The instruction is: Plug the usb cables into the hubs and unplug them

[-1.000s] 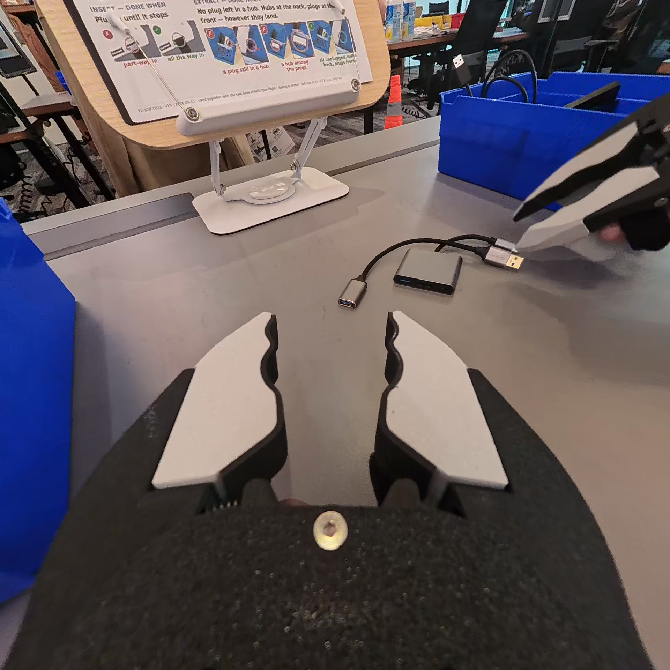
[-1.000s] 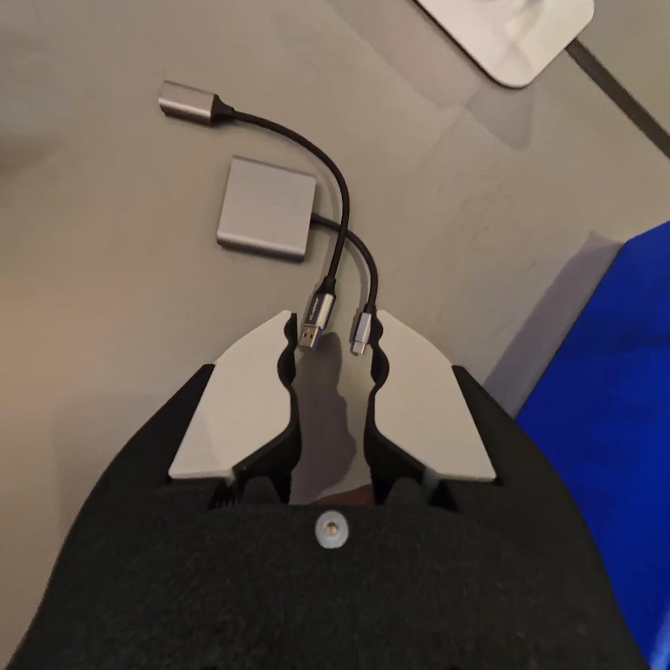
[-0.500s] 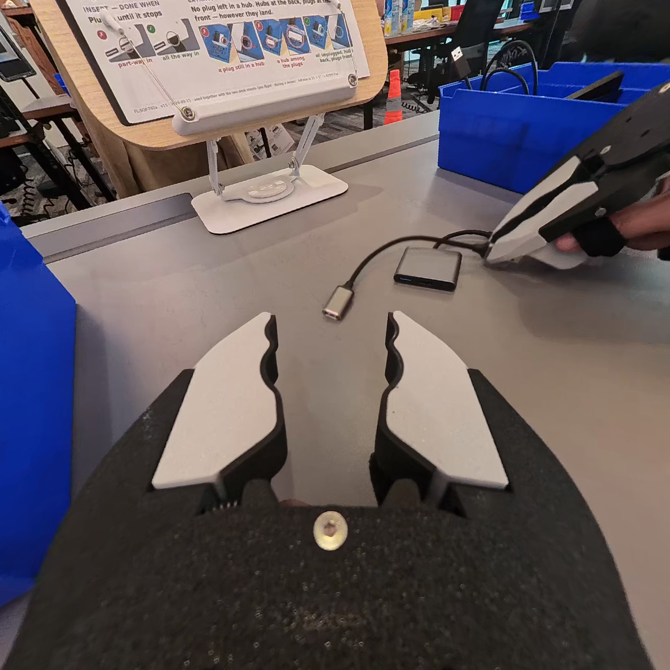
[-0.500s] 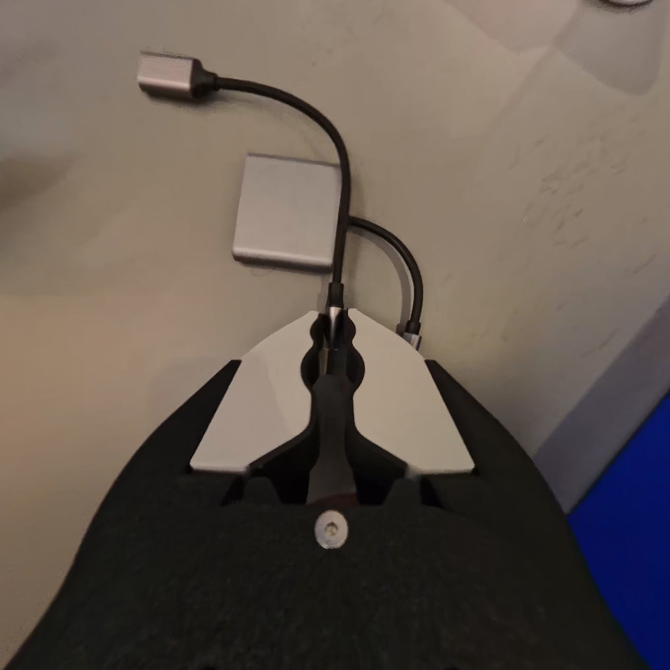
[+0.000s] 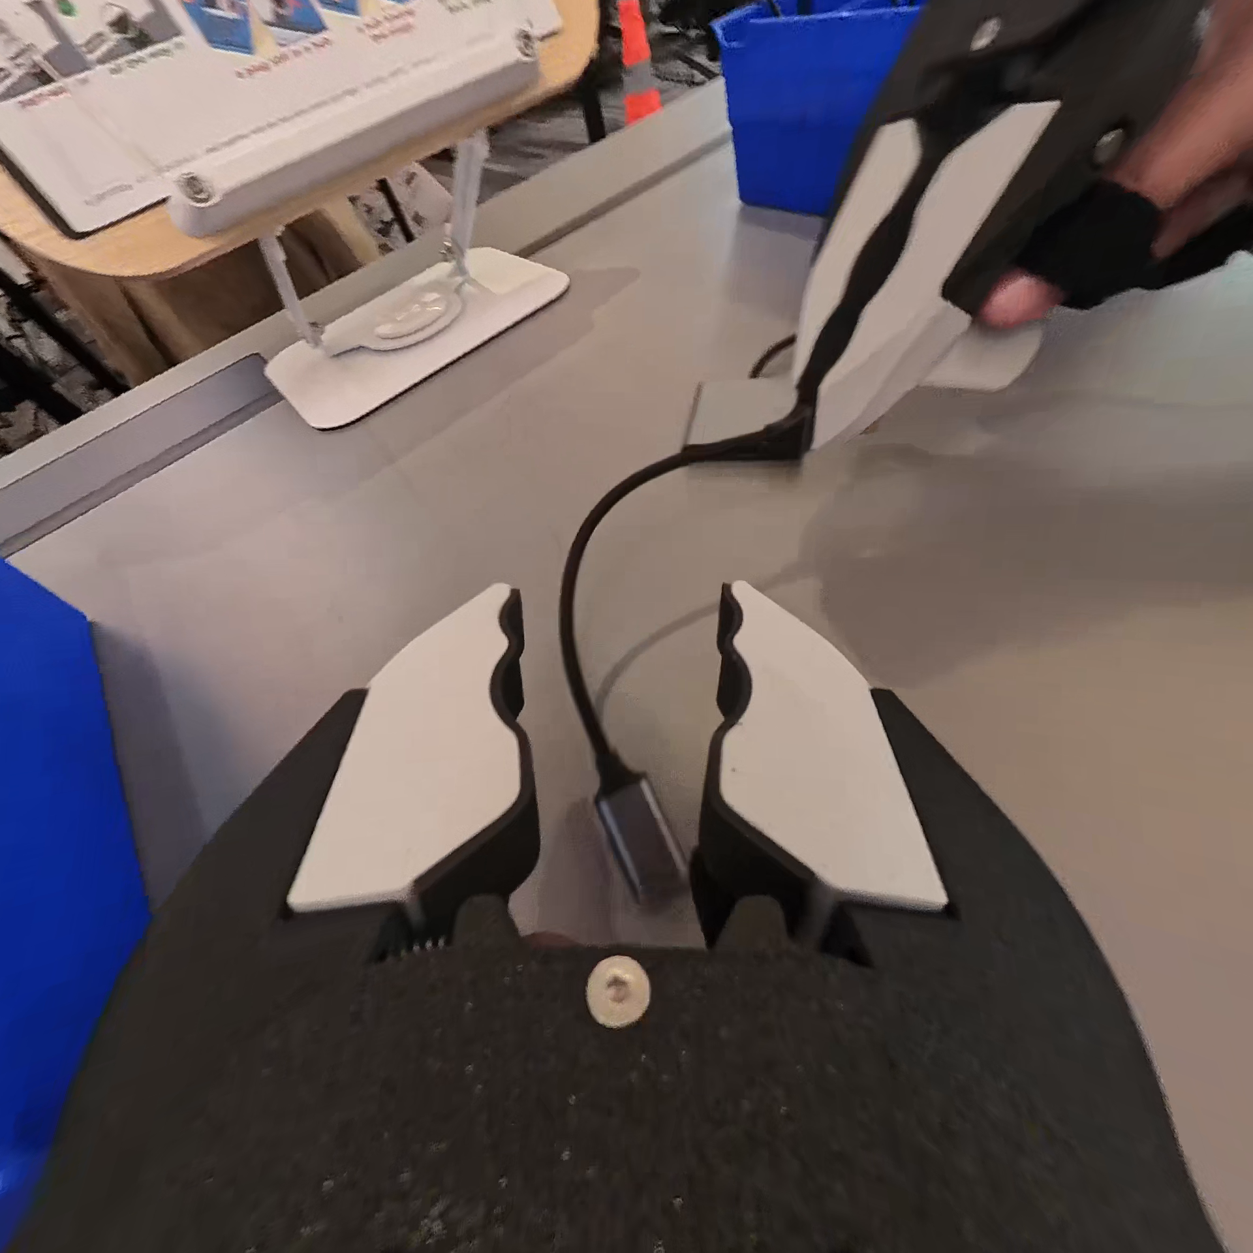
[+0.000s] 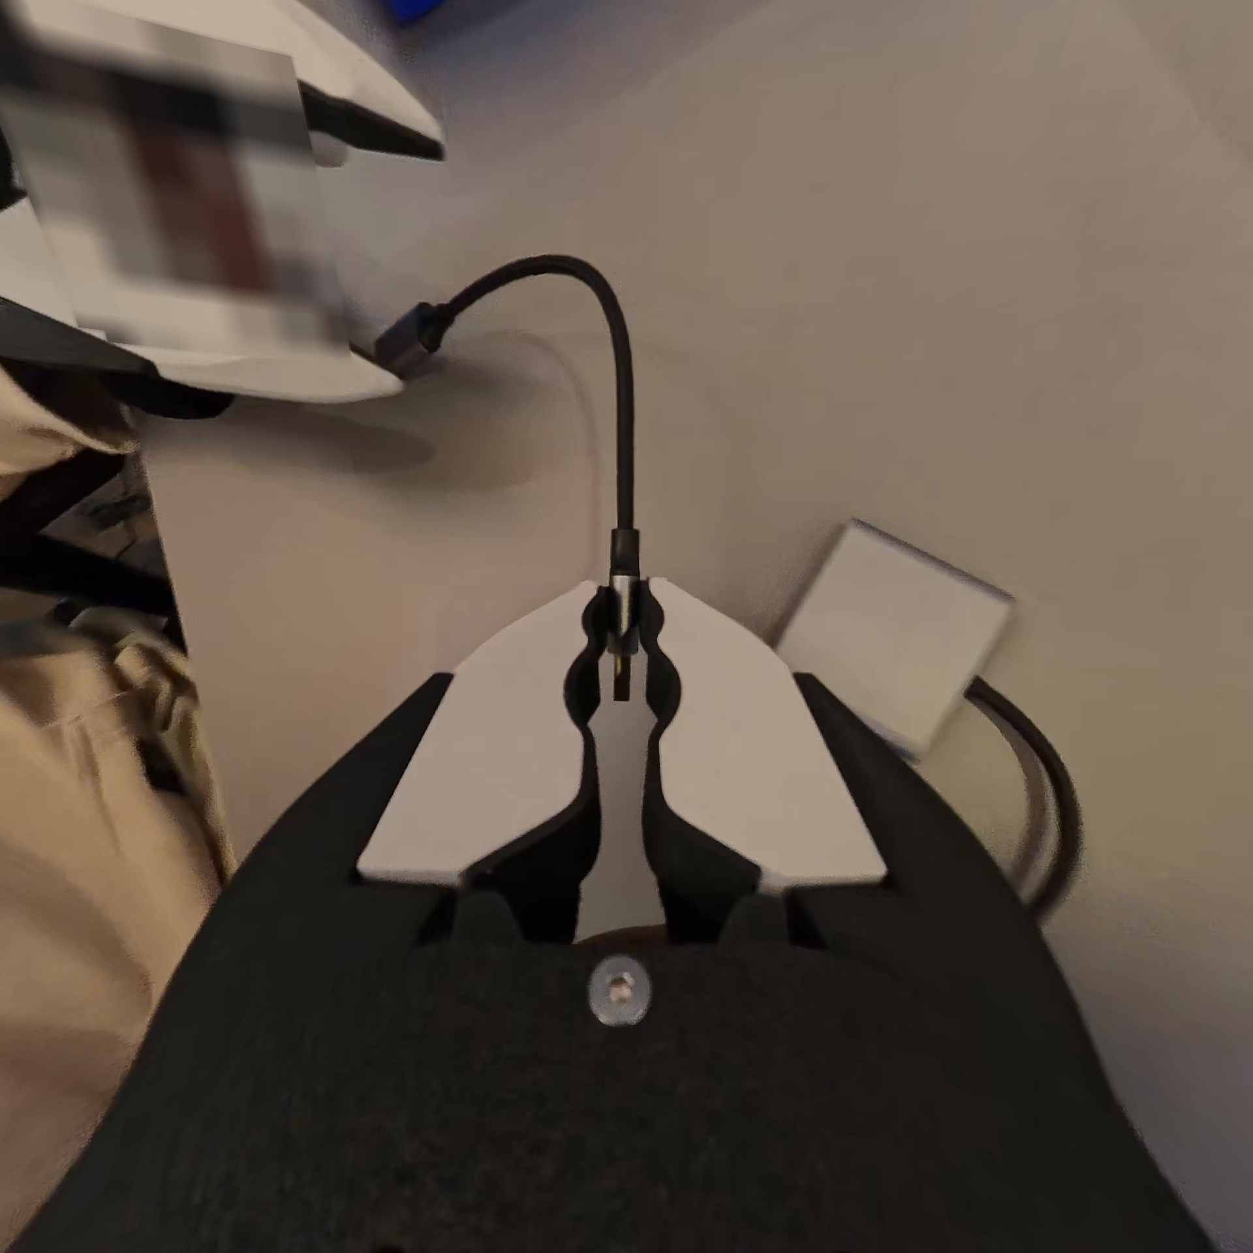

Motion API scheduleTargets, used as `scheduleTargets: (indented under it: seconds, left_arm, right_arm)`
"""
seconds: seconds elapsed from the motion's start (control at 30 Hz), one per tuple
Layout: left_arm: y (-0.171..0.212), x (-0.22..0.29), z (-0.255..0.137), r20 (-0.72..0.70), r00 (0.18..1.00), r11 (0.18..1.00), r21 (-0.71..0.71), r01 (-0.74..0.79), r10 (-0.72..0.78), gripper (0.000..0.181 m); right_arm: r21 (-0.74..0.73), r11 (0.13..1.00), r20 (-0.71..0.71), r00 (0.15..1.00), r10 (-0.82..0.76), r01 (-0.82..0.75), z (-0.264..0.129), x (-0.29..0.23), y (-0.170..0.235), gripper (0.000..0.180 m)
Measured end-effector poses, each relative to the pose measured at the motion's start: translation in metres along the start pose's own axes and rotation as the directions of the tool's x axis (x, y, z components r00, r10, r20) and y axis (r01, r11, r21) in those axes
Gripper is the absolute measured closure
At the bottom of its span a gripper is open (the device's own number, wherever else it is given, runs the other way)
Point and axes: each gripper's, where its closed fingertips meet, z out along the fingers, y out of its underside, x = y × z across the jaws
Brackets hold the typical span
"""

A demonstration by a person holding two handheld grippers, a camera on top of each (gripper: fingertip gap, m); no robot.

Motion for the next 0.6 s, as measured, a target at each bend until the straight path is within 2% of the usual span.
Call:
scheduleTargets:
  seconds: [0.2, 0.4, 0.53, 0.6]
  left_arm:
    - [0.004, 0.007, -0.003, -0.067, 0.997, 0.998, -0.032, -0.046, 0.044, 0.128]
    - [0.014, 0.001, -0.001, -0.057, 0.998, 0.997, -0.069, -0.036, 0.032, 0.128]
    - [0.018, 0.0, -0.002, -0.042, 0.998, 0.995, -0.081, -0.05, 0.046, 0.128]
    - [0.019, 0.0, -0.003, -0.036, 0.998, 0.995, -0.077, -0.059, 0.057, 0.128]
  right_arm:
    - [-0.076, 0.989, 0.119, 0.986, -0.114, 0.123, 0.039, -0.02, -0.007, 0.171]
    - [-0.09, 0.972, 0.124, 0.971, -0.204, 0.215, 0.065, -0.015, -0.009, 0.168]
    - [-0.016, 0.979, 0.042, 0.978, -0.204, 0.205, 0.045, -0.003, -0.012, 0.146]
    - [0.057, 0.978, -0.067, 0.978, -0.195, 0.199, 0.022, 0.006, -0.009, 0.142]
